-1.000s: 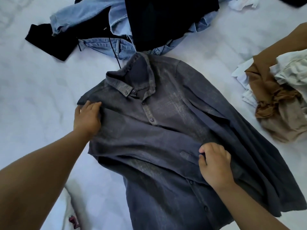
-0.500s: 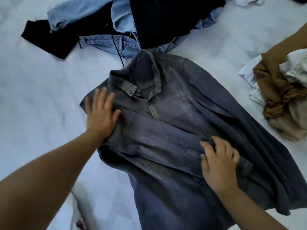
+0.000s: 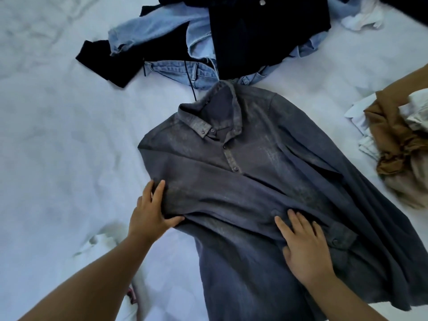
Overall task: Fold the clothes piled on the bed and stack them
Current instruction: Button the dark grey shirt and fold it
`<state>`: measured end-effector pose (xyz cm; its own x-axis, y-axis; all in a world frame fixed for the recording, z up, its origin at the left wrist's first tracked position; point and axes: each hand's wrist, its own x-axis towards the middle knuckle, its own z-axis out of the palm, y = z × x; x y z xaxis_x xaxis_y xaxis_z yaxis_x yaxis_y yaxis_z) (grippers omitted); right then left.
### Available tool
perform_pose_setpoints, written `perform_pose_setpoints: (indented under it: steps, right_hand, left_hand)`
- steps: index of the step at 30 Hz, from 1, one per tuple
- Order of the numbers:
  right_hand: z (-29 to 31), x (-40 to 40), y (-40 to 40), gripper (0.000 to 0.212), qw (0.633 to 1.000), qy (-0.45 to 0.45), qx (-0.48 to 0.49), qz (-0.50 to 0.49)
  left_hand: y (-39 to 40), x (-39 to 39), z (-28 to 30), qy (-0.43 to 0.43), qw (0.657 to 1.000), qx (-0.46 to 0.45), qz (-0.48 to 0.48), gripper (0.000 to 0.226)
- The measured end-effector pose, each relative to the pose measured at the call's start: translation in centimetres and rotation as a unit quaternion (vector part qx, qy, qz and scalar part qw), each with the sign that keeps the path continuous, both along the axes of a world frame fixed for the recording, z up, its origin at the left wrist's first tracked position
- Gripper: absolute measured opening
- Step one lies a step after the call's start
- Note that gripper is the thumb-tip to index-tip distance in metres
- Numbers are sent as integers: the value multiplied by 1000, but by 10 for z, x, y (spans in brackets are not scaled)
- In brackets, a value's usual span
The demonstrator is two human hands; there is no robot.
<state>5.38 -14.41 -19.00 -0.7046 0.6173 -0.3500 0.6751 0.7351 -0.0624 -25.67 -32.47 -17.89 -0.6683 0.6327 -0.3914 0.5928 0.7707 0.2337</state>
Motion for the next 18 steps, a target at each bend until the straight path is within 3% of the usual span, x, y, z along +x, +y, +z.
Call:
perform_pose_setpoints:
  steps: [2,5,13,18]
  right_hand:
    - [1,-1,0,87,1000,19,22,-2]
    - [1,1,1,84,999,35,35,3]
    - [7,15,8,82,996,61,56,19]
    - [2,34,1,93,995,69,59,32]
  left_hand:
    - [9,14,1,-30,988,35,146,99]
    - [22,26,3,-99,929,110,338,75]
    - [13,22,10,-61,946,46,314,60]
    - [3,115,5,-173,873,107,443,55]
